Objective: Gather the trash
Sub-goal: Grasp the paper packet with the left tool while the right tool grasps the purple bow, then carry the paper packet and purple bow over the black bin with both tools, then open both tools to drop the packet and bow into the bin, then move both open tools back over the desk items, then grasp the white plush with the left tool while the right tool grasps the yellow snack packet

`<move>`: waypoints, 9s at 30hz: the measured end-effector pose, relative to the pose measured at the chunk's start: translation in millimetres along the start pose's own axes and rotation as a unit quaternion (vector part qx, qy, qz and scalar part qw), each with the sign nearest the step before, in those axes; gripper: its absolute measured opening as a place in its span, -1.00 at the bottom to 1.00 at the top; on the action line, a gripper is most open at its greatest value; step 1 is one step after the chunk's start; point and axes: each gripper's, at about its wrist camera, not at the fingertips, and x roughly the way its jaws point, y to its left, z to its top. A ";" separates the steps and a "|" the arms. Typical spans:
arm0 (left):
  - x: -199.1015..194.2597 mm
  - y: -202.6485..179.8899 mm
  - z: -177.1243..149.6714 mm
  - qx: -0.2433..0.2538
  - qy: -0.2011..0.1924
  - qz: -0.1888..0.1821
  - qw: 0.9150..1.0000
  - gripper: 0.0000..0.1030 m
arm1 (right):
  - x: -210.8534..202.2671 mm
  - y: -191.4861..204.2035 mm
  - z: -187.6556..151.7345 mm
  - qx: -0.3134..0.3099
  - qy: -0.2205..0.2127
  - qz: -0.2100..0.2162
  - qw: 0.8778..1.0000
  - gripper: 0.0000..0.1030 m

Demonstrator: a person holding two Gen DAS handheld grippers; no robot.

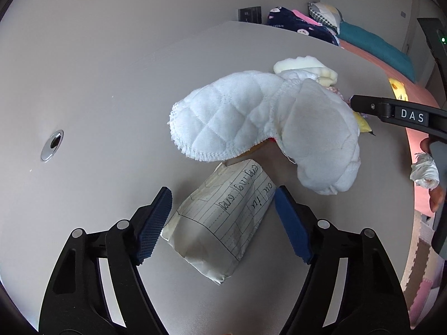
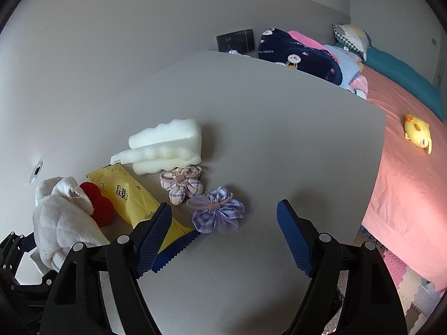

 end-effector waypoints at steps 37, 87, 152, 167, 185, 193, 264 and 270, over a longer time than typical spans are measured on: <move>-22.7 -18.3 -8.5 -0.008 0.014 0.002 1.000 -0.57 | -49.9 -7.7 -30.9 0.012 -0.011 -0.015 1.000 -0.42; -94.4 -204.5 -30.8 0.160 -0.047 -0.143 0.976 -0.65 | -184.3 -130.1 -130.6 0.117 -0.078 -0.102 0.985 -0.41; -74.9 -285.4 -36.2 0.263 -0.043 -0.179 0.947 0.80 | -201.0 -211.7 -163.8 0.202 -0.078 -0.182 0.959 0.57; -72.5 -276.7 -35.4 0.257 -0.040 -0.174 0.950 0.80 | -199.9 -206.5 -162.0 0.197 -0.077 -0.175 0.962 0.58; -66.2 -237.8 -26.4 0.215 -0.040 -0.150 0.964 0.80 | -179.4 -177.2 -140.3 0.168 -0.074 -0.150 0.972 0.58; -61.8 -205.6 -17.9 0.176 -0.040 -0.134 0.974 0.80 | -158.7 -156.1 -124.4 0.147 -0.064 -0.133 0.978 0.58; -24.8 -30.6 23.7 -0.058 -0.006 -0.054 0.997 -0.37 | -47.7 -15.0 -41.2 0.009 -0.015 -0.003 1.000 0.58; -35.4 -8.5 13.9 -0.070 -0.011 -0.042 0.997 -0.37 | -38.1 11.3 -36.1 -0.017 -0.011 0.011 1.000 0.58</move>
